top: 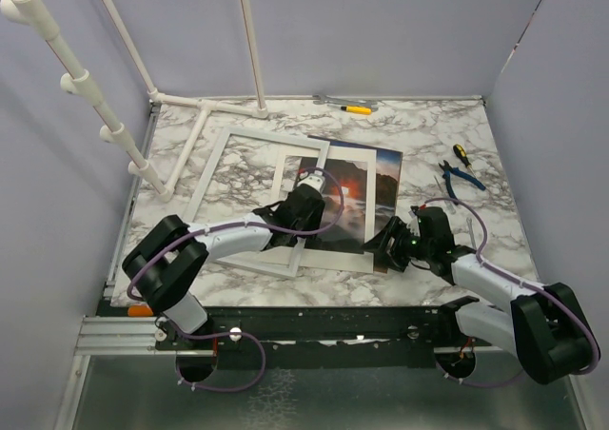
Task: Take the photo out of the frame
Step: Move the photo frame item to the center of the board.
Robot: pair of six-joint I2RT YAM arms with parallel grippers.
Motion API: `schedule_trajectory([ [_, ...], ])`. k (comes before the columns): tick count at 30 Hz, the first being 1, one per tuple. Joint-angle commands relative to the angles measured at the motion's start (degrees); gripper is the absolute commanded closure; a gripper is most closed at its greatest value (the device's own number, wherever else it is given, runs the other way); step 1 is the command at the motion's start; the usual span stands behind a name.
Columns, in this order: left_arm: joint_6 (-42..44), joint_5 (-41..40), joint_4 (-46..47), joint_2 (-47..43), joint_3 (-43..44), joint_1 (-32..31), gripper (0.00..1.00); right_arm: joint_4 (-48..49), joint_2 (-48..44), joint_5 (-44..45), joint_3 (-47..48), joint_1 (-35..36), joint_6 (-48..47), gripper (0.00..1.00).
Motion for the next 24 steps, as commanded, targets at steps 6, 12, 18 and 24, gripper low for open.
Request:
schedule_trajectory([
  [6,-0.11,-3.88,-4.01,4.56,3.82,-0.07,0.57,0.33,1.67,-0.48,-0.09,-0.18,-1.17,0.3],
  [12,0.32,-4.54,-5.46,6.12,6.08,-0.07,0.78,1.93,3.66,-1.63,0.39,-0.18,-1.21,0.31],
  [18,0.36,-4.6,-7.08,6.44,8.53,-0.1,0.93,3.51,5.11,-2.5,0.66,-0.09,-1.13,0.31],
  [24,-0.51,-2.6,-7.75,5.64,10.76,-0.03,0.97,5.32,6.51,-3.66,1.0,0.0,-0.79,0.31],
])
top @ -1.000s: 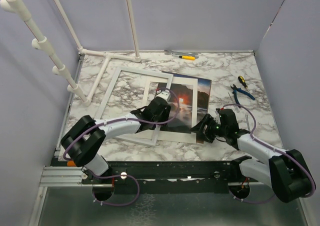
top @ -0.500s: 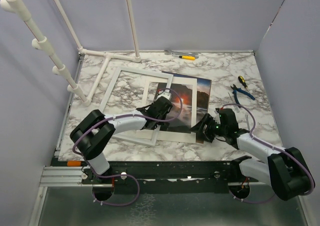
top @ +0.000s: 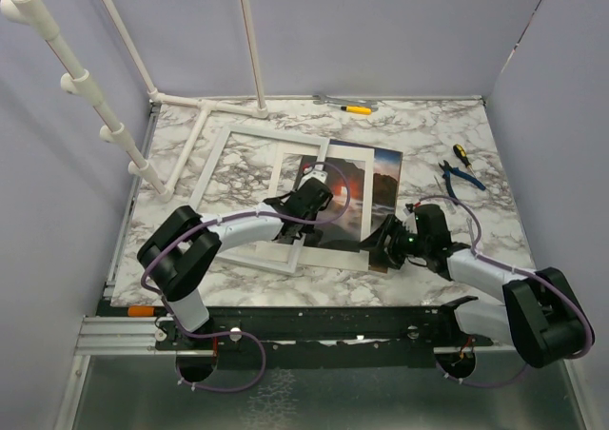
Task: Take the photo out of the frame
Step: Move the photo frame item to the center of the board.
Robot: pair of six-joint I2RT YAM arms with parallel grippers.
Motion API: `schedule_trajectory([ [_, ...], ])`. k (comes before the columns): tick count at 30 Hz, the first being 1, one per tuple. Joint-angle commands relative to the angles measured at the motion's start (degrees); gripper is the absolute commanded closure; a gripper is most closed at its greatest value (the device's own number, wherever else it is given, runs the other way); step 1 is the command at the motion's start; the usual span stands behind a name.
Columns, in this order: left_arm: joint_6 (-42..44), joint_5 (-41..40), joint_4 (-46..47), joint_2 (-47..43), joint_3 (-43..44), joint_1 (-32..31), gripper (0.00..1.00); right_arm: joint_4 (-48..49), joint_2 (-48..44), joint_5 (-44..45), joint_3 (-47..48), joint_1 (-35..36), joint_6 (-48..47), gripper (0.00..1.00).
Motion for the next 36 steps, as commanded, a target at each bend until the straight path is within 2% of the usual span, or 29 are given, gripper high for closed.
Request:
schedule_trajectory([
  [1,-0.57,2.44,1.28,-0.56,3.51,-0.21,0.97,0.23,1.64,-0.49,0.55,0.04,-0.86,0.31],
  [15,-3.82,6.97,1.91,0.97,6.62,-0.25,0.97,6.3,5.83,-1.07,0.81,1.93,1.4,0.31],
  [17,-5.15,8.55,2.87,1.53,6.96,-0.24,1.0,6.96,6.39,-1.01,1.06,2.42,1.79,0.31],
  [29,-10.01,12.79,8.98,2.66,5.71,-0.34,1.0,10.72,10.47,-0.47,2.58,4.83,3.49,0.31],
  [32,-10.06,13.65,10.05,3.09,5.78,-0.6,1.0,8.78,9.14,0.85,3.02,4.83,2.79,0.31],
  [36,-9.69,13.38,10.25,3.44,5.81,-0.89,1.0,1.22,5.54,5.42,5.47,4.83,0.1,0.3],
])
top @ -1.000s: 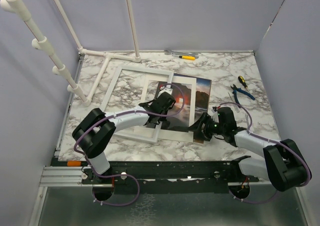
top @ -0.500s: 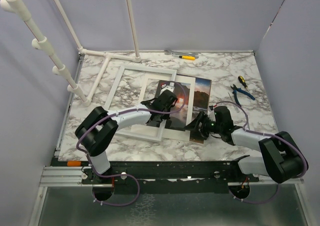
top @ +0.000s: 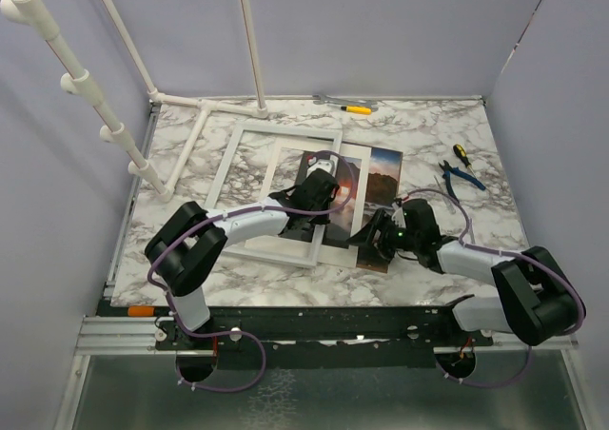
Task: Take the photo out of the frame
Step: Move the photo frame item to the center of the board.
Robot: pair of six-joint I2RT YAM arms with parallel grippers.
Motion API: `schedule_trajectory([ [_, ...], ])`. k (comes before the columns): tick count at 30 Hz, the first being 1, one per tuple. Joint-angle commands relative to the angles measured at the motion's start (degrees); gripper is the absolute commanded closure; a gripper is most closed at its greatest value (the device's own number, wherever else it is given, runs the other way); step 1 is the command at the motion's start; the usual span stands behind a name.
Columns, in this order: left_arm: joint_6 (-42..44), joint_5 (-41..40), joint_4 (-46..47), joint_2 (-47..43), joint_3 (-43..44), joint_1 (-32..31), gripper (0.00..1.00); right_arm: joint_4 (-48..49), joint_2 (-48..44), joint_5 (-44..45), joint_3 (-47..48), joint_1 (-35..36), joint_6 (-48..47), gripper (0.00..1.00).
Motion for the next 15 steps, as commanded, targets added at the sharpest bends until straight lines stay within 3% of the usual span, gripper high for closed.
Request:
schedule_trajectory([
  [1,-1.36,6.76,5.83,0.8,0.78,-0.98,1.0,-9.21,-3.52,6.78,3.8,0.27,-3.76,0.3],
  [6,-1.25,6.59,6.01,0.63,0.45,-1.0,1.0,-16.06,-4.83,10.86,8.42,-0.52,-7.85,0.31],
  [15,-1.08,6.19,6.54,-0.33,-0.42,-1.0,1.0,-16.08,-1.73,9.72,12.6,-6.06,-12.09,0.41],
])
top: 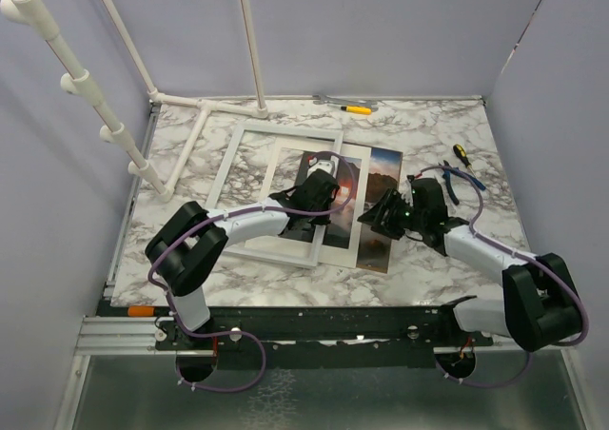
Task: Take the photo out of the frame
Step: Move the photo frame item to the center of the board.
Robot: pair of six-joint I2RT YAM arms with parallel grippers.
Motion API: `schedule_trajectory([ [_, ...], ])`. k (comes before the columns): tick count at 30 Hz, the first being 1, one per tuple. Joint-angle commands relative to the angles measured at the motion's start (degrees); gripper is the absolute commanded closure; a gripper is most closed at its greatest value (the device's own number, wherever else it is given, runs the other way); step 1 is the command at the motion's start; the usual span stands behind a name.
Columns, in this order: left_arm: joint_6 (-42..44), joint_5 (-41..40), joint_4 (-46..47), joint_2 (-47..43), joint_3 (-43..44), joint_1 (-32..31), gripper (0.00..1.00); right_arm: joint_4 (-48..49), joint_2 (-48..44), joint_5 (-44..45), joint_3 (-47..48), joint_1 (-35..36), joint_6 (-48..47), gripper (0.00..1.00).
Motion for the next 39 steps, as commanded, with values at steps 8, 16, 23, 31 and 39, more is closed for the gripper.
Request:
schedule_trajectory([
  [8,-1.77,7.09,7.37,-0.85,-0.9,-0.87,1.0,2.22,10.26,-0.36,4.73,-3.97,-5.01,0.51],
  [16,-2.68,8.18,10.07,-0.99,-1.25,-0.99,1.0,7.64,16.98,-3.69,5.92,-4.5,-3.98,0.59],
  [23,-2.76,8.54,10.58,-0.96,-1.53,-1.06,1.0,11.97,20.27,-6.57,5.46,-4.46,-2.21,0.61],
  [31,-2.88,8.7,10.81,-0.76,-1.51,-1.1,1.0,19.16,24.33,-10.85,5.28,-4.37,0.95,0.62],
  [39,-2.42,7.15,10.15,-1.04,-1.45,-0.84,1.0,24.28,28.32,-11.65,7.28,-1.3,4.94,0.62],
])
